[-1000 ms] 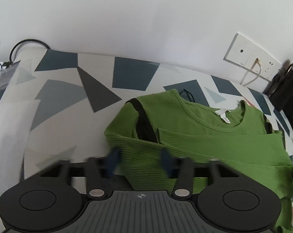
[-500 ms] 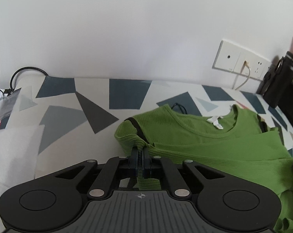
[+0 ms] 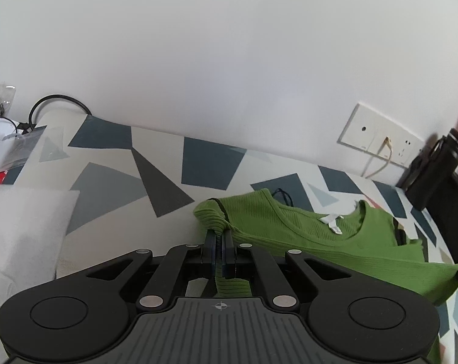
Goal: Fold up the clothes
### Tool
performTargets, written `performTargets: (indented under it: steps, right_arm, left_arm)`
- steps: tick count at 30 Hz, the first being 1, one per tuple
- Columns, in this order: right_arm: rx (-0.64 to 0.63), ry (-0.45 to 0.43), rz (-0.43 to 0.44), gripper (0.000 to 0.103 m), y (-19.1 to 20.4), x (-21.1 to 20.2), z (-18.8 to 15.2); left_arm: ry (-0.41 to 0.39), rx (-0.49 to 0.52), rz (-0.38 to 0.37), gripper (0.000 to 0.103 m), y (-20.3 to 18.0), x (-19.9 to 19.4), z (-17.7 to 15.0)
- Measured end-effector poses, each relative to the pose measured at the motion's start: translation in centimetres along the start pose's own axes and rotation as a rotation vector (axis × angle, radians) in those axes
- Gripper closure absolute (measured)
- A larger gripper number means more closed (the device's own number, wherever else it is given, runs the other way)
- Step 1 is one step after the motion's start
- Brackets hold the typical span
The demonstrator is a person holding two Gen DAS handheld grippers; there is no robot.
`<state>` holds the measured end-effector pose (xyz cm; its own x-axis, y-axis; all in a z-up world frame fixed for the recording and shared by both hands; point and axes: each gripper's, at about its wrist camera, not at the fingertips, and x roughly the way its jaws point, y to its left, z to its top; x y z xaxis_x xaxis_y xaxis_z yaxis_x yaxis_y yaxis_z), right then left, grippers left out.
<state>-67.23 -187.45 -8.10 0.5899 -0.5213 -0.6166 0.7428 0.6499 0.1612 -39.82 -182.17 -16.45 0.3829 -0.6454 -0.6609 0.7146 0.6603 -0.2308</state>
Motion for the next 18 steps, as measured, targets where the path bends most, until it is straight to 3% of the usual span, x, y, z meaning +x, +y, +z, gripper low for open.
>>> performTargets:
  steps: [18]
  right_arm:
    - [0.001, -0.039, 0.028, 0.099, 0.4, -0.3, 1.4]
  left_arm:
    - [-0.003, -0.085, 0.024, 0.1, 1.2, 1.1, -0.4]
